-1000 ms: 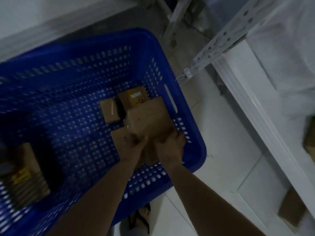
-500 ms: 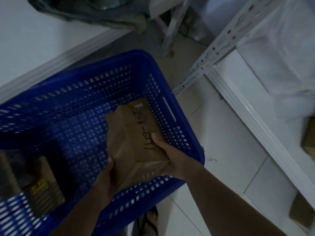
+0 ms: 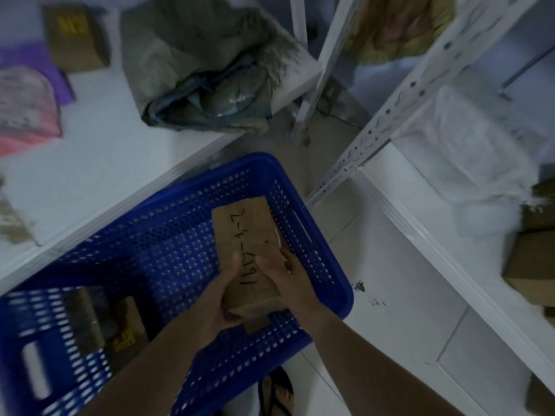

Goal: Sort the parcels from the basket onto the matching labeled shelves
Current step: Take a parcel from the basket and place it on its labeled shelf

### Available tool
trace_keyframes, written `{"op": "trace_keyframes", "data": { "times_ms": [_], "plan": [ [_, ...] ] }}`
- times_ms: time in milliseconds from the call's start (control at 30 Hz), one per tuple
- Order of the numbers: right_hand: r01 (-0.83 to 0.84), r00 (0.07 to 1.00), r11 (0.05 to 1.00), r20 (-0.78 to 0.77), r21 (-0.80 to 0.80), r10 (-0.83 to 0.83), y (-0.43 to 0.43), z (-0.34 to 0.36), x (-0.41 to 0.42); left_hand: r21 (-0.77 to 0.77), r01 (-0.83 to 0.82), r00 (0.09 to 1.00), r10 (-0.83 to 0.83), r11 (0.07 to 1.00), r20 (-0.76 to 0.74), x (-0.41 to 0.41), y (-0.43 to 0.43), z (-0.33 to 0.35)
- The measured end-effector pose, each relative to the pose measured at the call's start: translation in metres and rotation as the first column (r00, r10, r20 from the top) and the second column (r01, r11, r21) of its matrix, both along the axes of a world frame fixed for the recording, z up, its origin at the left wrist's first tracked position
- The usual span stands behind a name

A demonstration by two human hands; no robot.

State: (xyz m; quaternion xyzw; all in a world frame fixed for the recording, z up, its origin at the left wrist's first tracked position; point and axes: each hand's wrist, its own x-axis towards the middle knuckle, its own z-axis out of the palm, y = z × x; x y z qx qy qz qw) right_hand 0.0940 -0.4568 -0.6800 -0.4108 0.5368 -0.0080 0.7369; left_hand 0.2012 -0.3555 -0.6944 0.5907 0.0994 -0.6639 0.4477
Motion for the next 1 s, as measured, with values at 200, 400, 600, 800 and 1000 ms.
{"op": "trace_keyframes", "data": {
  "times_ms": [200, 400, 600, 800, 1000],
  "plan": [
    [-0.091, 0.982, 0.989, -0.176, -0.114, 0.07, -0.03, 0.053, 0.005, -0.071, -0.262, 0.962, 0.254, 0.962, -0.102, 0.019, 0.019, 0.027],
    [-0.207, 0.963, 0.972, -0.151, 0.115, 0.223, -0.049, 0.088, -0.006, -0.143, -0.42, 0.893, 0.381, 0.896, -0.239, 0.006, 0.015, 0.046],
    [0.049, 0.988, 0.988, -0.137, -0.148, -0.069, -0.039, 0.112, -0.009, -0.193, -0.306, 0.95, 0.311, 0.932, -0.003, 0.0, -0.018, 0.1],
    [0.296, 0.953, 0.935, -0.007, -0.195, -0.303, -0.023, 0.171, 0.014, -0.208, -0.32, 0.924, 0.354, 0.924, 0.148, -0.005, -0.05, 0.18],
    [0.035, 0.998, 0.795, 0.07, -0.606, 0.01, -0.053, 0.266, 0.013, -0.223, -0.419, 0.745, 0.474, 0.88, 0.47, 0.034, -0.068, 0.278]
  ]
}}
